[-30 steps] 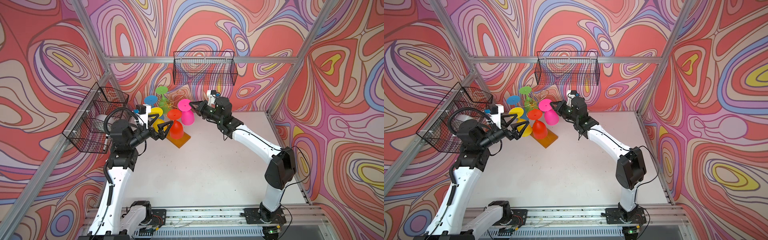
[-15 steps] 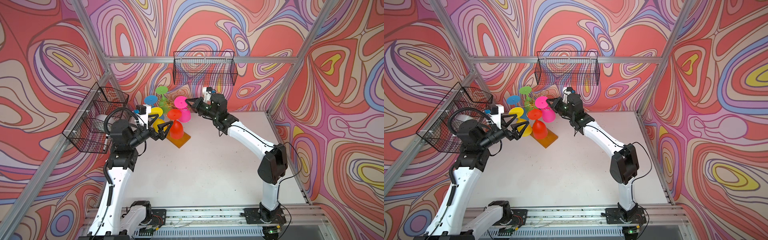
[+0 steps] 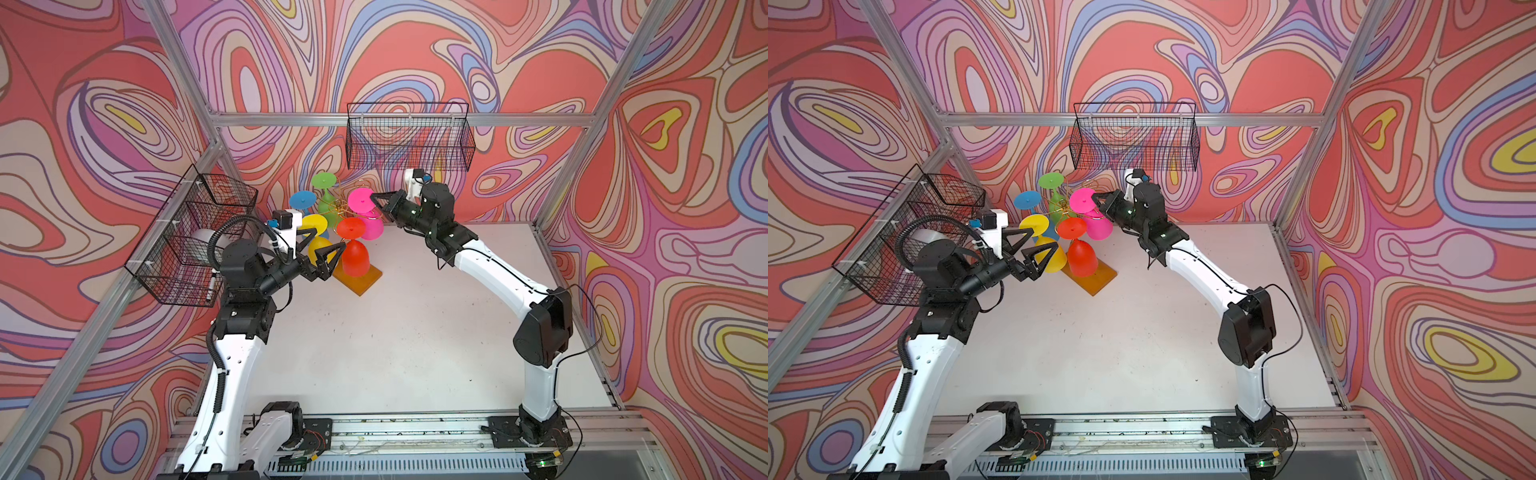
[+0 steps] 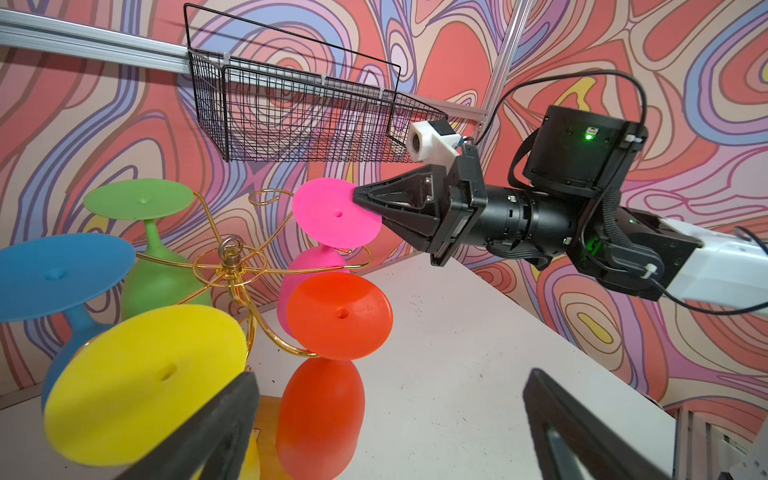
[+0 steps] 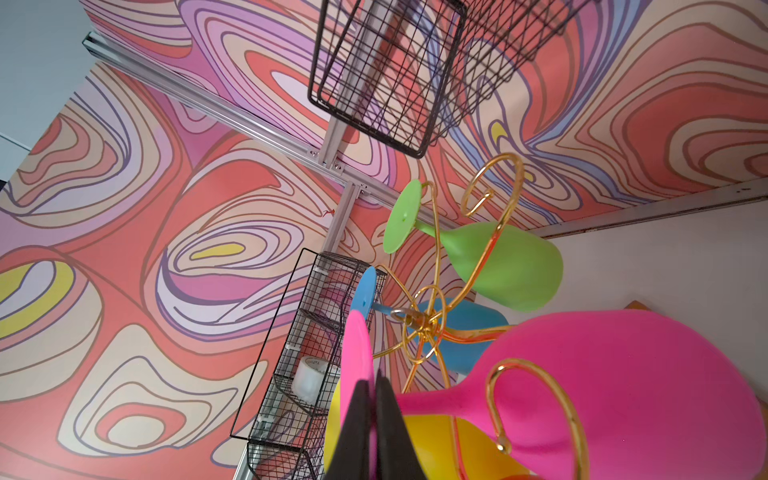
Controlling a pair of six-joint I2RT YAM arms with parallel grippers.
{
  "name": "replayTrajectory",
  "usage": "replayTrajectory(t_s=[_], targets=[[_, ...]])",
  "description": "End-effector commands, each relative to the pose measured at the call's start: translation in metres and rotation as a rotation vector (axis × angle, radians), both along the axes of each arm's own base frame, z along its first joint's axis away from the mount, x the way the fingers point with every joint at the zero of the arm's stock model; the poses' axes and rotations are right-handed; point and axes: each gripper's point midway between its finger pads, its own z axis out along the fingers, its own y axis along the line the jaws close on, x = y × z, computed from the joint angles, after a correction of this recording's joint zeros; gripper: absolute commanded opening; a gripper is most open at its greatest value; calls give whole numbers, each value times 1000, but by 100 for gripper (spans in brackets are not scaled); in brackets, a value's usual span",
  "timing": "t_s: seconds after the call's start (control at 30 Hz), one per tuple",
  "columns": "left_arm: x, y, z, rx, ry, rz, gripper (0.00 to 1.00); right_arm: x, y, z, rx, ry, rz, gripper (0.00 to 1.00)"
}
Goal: Take the wine glass off the wine glass rack
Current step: 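Slide the pink glass off the rack arm with the right gripper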
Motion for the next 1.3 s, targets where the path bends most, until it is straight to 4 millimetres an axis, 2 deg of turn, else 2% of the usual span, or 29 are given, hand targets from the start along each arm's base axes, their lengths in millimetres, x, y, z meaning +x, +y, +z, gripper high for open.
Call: replayTrajectory(t_s=[0.0,0.37,0.73,1.27], targets=[[-2,1,-3,15,-4,2,100,10,-4,13,10,-59,-28,0],[-2,1,-5,18,-1,0,100,30,-9,4,9,-72,-65,0],[-2,-1,-6,21,4,-3,100,42,-28,8,-3,-115,-128,0],[-3,-3,-6,17,0,-17,100,34,-65,14,-33,-151,-207,0]])
